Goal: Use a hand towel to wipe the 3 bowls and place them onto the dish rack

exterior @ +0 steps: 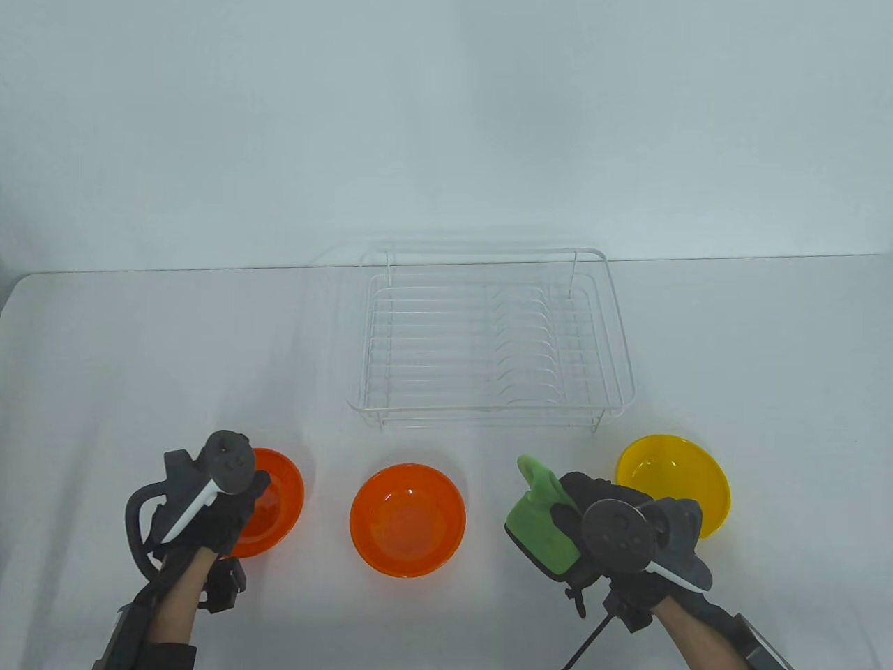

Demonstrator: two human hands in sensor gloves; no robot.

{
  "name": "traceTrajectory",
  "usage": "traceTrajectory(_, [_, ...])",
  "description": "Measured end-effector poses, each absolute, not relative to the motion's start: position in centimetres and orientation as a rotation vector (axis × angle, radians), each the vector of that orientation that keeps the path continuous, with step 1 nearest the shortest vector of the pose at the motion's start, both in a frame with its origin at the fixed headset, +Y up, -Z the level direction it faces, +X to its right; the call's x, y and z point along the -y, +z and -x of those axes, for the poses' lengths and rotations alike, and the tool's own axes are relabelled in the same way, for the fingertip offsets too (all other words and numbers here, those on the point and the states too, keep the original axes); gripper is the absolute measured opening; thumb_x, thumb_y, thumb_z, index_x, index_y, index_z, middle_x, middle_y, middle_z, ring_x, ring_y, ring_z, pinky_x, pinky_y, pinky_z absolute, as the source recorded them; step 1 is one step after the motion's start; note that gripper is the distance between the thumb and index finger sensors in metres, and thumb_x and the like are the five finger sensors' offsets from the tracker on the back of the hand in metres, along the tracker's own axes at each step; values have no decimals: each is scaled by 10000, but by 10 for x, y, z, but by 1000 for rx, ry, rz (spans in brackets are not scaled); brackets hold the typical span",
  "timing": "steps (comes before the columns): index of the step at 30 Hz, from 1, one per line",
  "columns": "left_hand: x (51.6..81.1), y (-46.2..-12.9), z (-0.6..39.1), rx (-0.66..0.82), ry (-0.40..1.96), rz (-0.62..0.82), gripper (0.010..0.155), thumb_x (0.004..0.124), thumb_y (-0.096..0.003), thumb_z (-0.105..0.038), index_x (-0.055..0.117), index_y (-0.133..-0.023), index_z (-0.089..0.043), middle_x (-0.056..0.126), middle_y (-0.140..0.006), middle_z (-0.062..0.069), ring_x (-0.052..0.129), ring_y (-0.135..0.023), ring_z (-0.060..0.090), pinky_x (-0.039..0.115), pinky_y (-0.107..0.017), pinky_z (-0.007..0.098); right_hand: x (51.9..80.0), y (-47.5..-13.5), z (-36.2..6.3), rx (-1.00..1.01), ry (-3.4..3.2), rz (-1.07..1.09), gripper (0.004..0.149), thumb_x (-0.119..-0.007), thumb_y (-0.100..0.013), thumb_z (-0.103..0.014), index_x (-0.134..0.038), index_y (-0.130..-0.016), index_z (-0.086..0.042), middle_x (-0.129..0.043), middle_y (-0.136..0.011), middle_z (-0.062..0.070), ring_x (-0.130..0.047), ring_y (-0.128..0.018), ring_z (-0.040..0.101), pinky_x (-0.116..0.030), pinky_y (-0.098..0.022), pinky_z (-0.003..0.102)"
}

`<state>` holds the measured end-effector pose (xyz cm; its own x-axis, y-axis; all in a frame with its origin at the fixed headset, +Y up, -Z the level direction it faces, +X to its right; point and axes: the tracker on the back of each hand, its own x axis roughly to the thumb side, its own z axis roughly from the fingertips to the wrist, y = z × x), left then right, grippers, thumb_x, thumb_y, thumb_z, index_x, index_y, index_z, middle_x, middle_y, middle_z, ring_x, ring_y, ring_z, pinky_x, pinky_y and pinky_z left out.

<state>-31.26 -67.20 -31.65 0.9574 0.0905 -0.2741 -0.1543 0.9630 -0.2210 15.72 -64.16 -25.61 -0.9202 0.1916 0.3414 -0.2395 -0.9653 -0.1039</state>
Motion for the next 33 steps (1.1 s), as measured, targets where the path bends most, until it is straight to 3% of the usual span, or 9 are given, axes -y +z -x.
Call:
traceTrajectory(9, [715, -321, 363, -466, 121, 370, 726, 714, -527, -502, 423, -1123, -205, 608, -1114, 91, 779, -979, 309, 665, -706, 521, 643, -256, -155, 179, 2891, -485, 493, -783, -499, -419, -786, -818, -43, -977, -530, 99, -1014, -332, 132, -878, -304, 355])
traceTrajectory(12, [725, -321, 369, -489, 168, 425, 705, 720, -529, -482, 469, -1109, -170, 714, -1030, 75, 886, -850, 271, 725, -653, 492, 643, -257, -155, 168, 2892, -474, 494, -783, -499, -419, -785, -819, -42, -976, -530, 100, -1013, -333, 134, -878, -304, 356])
traceTrajectory(17, [729, -325, 369, -518, 238, 473, 527, 732, -544, -373, 658, -1010, -139, 932, -743, 1, 1034, -444, 133, 859, -433, 366, 644, -258, -156, 160, 2894, -460, 493, -783, -499, -418, -786, -818, -42, -977, -529, 100, -1013, -331, 133, -878, -303, 355])
traceTrajectory(22, [729, -327, 371, -504, 311, 486, 464, 717, -549, -338, 693, -967, -137, 928, -718, 18, 1031, -402, 139, 864, -415, 354, 643, -258, -156, 158, 2897, -448, 493, -784, -498, -419, -787, -818, -43, -977, -528, 100, -1013, -331, 133, -878, -302, 354])
traceTrajectory(28, [713, -321, 375, -479, 367, 434, 457, 710, -553, -344, 700, -962, -140, 921, -701, 26, 1027, -399, 140, 859, -419, 360, 644, -259, -157, 155, 2893, -443, 493, -784, -499, -418, -788, -817, -42, -977, -527, 100, -1013, -330, 132, -878, -301, 355])
traceTrajectory(33, [669, -313, 356, -375, 427, 328, 456, 702, -561, -351, 708, -960, -128, 922, -674, 39, 1019, -373, 136, 853, -406, 364, 642, -260, -159, 148, 2878, -433, 493, -784, -499, -418, -787, -818, -42, -977, -527, 100, -1013, -328, 131, -878, -300, 353])
